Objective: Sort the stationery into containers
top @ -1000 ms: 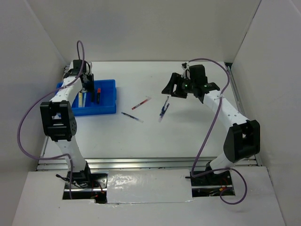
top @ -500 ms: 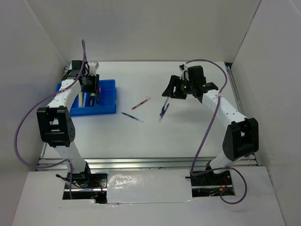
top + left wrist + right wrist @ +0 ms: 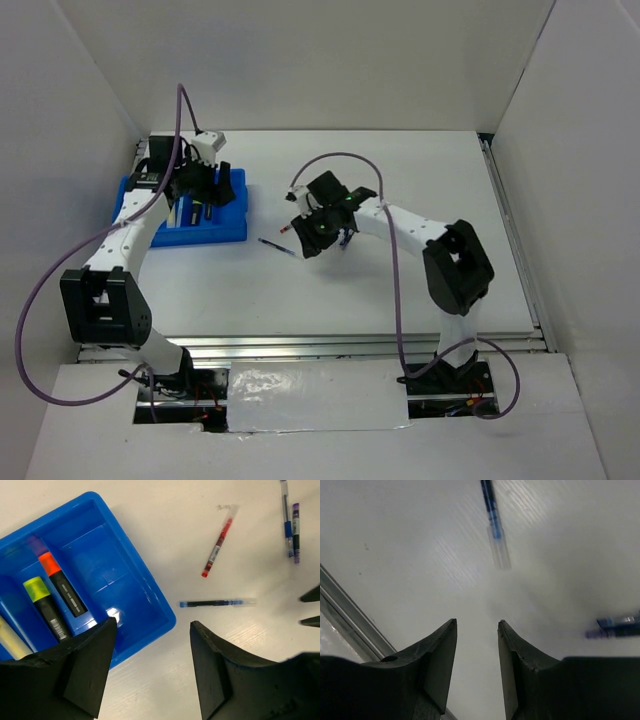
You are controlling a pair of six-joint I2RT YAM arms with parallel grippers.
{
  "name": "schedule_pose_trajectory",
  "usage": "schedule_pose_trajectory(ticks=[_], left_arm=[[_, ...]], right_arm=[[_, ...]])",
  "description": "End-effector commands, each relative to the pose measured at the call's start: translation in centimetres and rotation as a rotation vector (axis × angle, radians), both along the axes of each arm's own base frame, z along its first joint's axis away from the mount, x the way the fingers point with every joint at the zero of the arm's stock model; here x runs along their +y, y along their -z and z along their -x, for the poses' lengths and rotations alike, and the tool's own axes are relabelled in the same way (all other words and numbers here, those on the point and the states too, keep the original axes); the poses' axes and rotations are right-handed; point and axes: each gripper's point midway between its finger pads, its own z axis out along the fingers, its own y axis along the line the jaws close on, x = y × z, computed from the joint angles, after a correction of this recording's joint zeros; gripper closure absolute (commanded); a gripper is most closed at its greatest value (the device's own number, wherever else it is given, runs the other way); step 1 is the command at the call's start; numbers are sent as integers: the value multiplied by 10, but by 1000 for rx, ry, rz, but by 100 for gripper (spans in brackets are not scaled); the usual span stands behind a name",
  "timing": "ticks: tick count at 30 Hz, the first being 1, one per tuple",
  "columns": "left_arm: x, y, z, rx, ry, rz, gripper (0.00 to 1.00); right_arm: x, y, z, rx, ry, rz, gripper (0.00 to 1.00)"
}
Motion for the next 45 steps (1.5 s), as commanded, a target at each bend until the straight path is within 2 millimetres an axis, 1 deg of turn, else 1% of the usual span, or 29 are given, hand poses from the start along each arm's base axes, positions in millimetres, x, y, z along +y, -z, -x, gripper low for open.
schedule_pose_trajectory(ticks=[1,2,3,4,5,6,8,9,10,13,22,24,27,30,31,32,33,34,35,36,37,38,39,40,41,42,43,44,45], left_arm=[[-3,-32,10,-72,38,72,27],[-2,-34,12,-76,36,76,26],[-2,-36,15,-79,36,81,26],[-3,-34,19,-70,41,80,26],[-3,-35,20,-71,44,81,26],[-2,-37,23,-75,45,81,26],[-1,-37,27,-69,44,81,25],[-1,-39,29,-74,46,81,25],[-1,-40,31,-75,46,84,25],[-1,-42,34,-81,48,85,25],[-1,-40,33,-80,45,96,25],[-1,-40,32,-80,42,95,25],[1,-39,31,-76,36,92,26],[3,-38,30,-71,27,96,27],[3,-37,30,-70,27,100,27],[2,-35,30,-61,33,117,28],[0,-36,31,-56,33,134,28],[1,-34,31,-53,31,147,29],[-2,-35,32,-55,45,166,29],[-3,-35,32,-55,44,179,29],[-5,-34,33,-55,55,186,29],[-6,-34,33,-52,57,191,29],[-10,-34,34,-49,76,203,29],[-11,-33,34,-34,81,211,29],[-14,-32,35,-24,99,223,29],[-17,-30,37,-6,110,233,29],[-20,-28,37,22,123,247,29],[-24,-27,39,36,142,256,29],[-30,-27,41,51,170,279,30]], right_arm=[[21,-4,-18,-89,-77,42,55],[28,9,-19,-76,-87,62,55],[41,5,-20,-99,-106,59,55],[46,8,-21,-108,-112,70,55],[50,17,-28,-120,-108,96,55],[57,20,-26,-130,-118,108,54],[62,29,-33,-142,-109,135,54],[61,38,-37,-144,-94,165,54],[61,35,-40,-153,-86,166,53],[60,46,-47,-159,-70,196,53],[56,72,-41,-115,-107,274,53],[54,76,-40,-108,-118,295,56],[51,80,-35,-94,-138,313,63],[48,81,-29,-83,-160,318,75],[45,83,-24,-73,-172,320,83],[46,75,-24,-88,-171,304,87],[45,73,-22,-91,-175,297,90],[39,76,-16,-82,-187,304,96],[42,62,-16,-108,-193,263,98],[41,55,-13,-118,-204,245,99],[32,60,-3,-114,-237,253,100],[35,38,-7,-174,-240,209,100],[26,42,2,-183,-278,225,100],[22,37,4,-207,-298,223,100],[21,17,3,-274,-304,208,100],[14,20,9,-297,-347,228,100],[12,14,11,-330,-372,231,100],[8,-5,11,-395,-380,228,100],[1,0,18,-424,-438,259,100]])
